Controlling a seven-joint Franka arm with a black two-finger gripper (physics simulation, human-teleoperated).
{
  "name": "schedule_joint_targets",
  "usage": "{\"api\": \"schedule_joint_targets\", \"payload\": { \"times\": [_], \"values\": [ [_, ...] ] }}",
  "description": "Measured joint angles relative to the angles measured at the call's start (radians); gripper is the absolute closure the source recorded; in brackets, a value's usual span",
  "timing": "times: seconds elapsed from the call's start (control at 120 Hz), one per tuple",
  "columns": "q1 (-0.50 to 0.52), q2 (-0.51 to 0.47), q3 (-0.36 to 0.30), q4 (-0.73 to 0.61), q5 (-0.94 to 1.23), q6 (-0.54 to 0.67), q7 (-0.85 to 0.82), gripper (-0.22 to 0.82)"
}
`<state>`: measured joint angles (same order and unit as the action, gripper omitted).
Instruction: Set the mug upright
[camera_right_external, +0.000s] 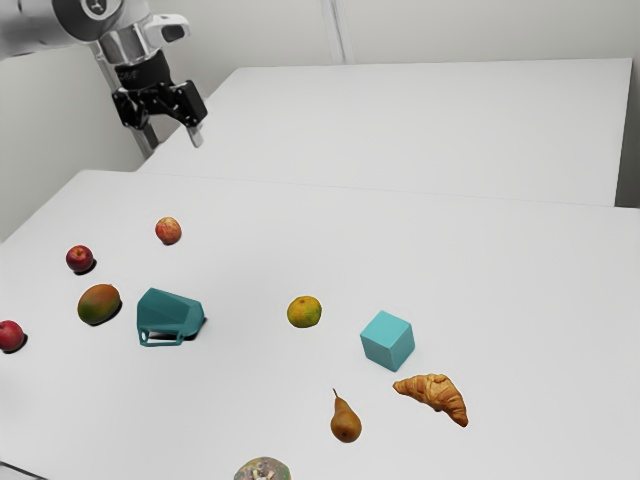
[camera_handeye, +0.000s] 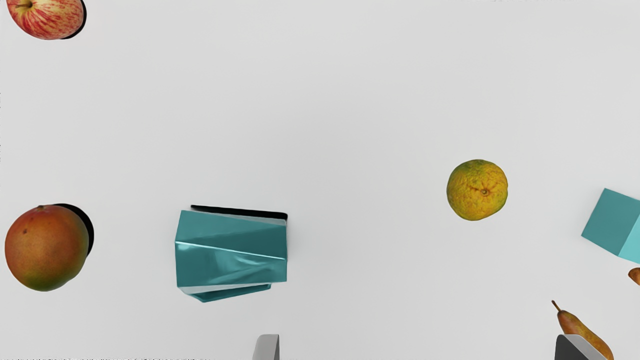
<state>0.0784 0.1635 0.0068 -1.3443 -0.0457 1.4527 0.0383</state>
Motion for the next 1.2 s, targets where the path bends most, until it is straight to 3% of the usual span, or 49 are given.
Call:
{"api": "schedule_joint_targets", "payload": {
  "times": [0.167,0.292,0.4,0.558,0.633,1.2],
  "values": [
    [0.009,0.004,0.029,-0.049,-0.079,0.019,0.004,0.0],
    [0.093,-0.133,0.068,-0.295,-0.257,0.087,0.041,0.0],
    [0.155,-0.16,0.159,-0.467,-0.443,0.131,0.125,0.0],
    [0.274,-0.038,0.264,-0.546,-0.593,0.166,0.29,0.0],
    [0.285,0.0,0.29,-0.555,-0.62,0.176,0.365,0.0],
    [0.271,0.145,0.334,-0.636,-0.761,0.242,0.757,0.0]
  ]
}}
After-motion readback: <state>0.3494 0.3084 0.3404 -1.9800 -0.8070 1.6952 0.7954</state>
